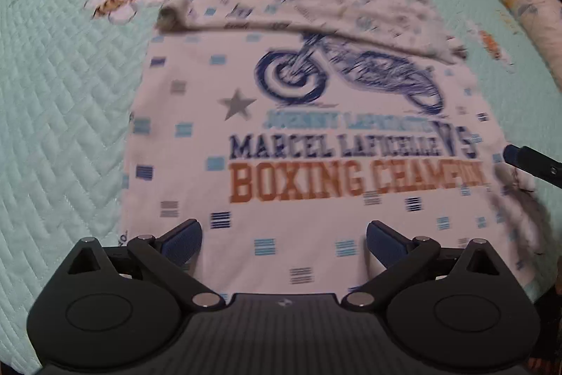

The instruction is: Fold clothes

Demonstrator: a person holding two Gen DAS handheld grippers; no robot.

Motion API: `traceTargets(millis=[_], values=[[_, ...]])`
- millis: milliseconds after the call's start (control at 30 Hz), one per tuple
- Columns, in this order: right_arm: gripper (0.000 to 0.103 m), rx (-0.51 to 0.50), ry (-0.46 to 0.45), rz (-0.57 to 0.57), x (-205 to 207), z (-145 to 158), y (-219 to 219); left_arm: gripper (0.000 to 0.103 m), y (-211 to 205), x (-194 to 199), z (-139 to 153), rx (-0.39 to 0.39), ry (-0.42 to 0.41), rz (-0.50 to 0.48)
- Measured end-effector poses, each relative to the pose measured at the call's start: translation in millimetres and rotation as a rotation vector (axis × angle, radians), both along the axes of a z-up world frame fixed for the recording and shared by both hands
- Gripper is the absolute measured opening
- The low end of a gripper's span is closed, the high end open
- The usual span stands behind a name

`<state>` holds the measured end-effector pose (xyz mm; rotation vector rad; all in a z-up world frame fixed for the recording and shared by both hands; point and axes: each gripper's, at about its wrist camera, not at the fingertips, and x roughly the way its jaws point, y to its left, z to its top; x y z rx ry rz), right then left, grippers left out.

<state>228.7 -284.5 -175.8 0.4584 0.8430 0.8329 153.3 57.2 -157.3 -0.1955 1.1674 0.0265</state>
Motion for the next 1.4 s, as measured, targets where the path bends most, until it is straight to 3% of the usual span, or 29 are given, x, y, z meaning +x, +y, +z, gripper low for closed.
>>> traceTargets(millis=[67,167,200,267,367,433,467,500,567,667,800,867,1000,1133,1200,1400], values=[[0.024,-0.045,0.031,-0.035,9,-10,-6,0.101,6,-2,-3,0.01,-0.006,0.011],[0.024,-0.033,0.05,-0.098,5,-6,-23,0.101,8,-6,-5,0.091,0.003,-0.008],[0.029,-0.047,0.033,-0.102,-2,0,-24,0.101,9,-8,-4,0.096,-0.004,-0.011],[0.037,-0.048,-0.008,-0.071,-22,10,-19,0.101,9,-13,-2,0.083,-0.019,-0.016],[0.04,-0.029,0.005,0.028,-46,8,-10,0.101,11,-25,-4,0.065,-0.022,-0.032],[0.037,-0.117,0.028,0.052,-56,-6,-6,0.102,17,-36,-4,0.07,-0.026,-0.034],[0.024,-0.137,-0.002,0.042,-63,-8,-8,0.101,21,-41,-3,0.056,-0.034,-0.034],[0.02,-0.135,-0.005,0.018,-67,-9,-15,0.101,25,-47,-2,0.039,-0.043,-0.034],[0.02,-0.119,0.025,-0.026,-71,-9,-26,0.102,32,-57,2,0.023,-0.055,-0.032],[0.022,-0.128,0.031,-0.067,-81,-5,-35,0.1,45,-66,7,0.067,-0.049,-0.004],[0.027,-0.202,0.019,-0.125,-94,0,-42,0.1,81,-79,20,-0.031,-0.103,0.087],[0.03,-0.167,0.043,-0.16,-98,-2,-52,0.101,95,-82,21,-0.027,-0.105,0.131],[0.051,-0.056,0.108,-0.182,-104,-10,-66,0.102,110,-79,12,-0.156,-0.079,0.133],[0.051,-0.001,0.152,-0.168,-105,-18,-69,0.102,108,-76,8,-0.181,-0.046,0.113],[0.051,0.04,0.18,-0.152,-103,-24,-70,0.102,107,-77,5,-0.239,-0.02,0.074],[0.05,0.174,0.264,-0.152,-93,-40,-80,0.102,101,-75,-1,-0.31,0.056,-0.001]])
